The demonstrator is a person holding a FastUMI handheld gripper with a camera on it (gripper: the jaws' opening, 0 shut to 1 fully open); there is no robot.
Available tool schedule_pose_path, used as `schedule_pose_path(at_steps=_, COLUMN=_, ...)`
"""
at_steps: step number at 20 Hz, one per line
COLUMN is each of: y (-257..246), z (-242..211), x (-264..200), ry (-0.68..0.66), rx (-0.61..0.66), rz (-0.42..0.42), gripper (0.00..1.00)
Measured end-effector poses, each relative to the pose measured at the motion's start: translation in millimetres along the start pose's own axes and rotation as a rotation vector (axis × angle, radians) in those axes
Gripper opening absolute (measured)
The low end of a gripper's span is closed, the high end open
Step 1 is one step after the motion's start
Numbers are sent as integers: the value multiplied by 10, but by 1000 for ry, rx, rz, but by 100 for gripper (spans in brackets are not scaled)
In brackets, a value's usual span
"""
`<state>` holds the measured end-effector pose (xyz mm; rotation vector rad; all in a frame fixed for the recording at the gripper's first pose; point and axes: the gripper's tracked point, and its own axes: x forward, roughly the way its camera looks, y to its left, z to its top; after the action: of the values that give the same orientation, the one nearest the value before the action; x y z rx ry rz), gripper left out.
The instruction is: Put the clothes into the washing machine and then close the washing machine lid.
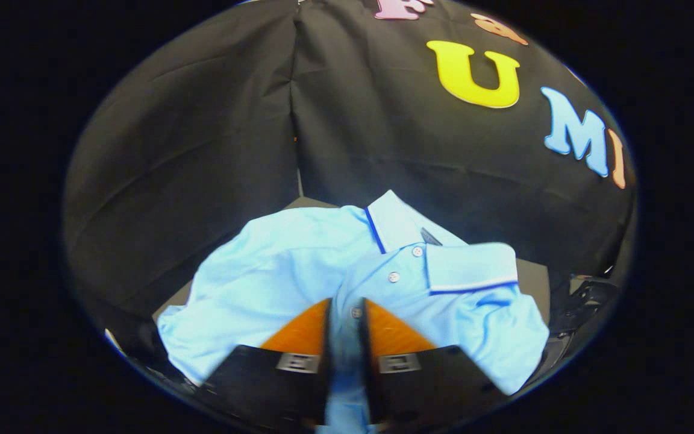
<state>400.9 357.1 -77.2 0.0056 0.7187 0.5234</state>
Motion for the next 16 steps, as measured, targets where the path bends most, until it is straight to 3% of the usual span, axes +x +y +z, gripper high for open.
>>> schedule_pose_path(at_steps=1, y=21, z=-43, x=-38, ry=19, rx=-3, rz=5, gripper=15)
schedule_pose_path(at_steps=6, y=51, z=-2, x=-19, ry=49, rx=5, rz=39, gripper=14)
schedule_pose_path(at_steps=9, y=35, z=89, x=-72, ry=2, rx=0, rz=52, gripper=14)
schedule_pose_path(at_steps=16, y=104, z=610, x=-786, ry=-181, rx=-1, rz=130, gripper=14)
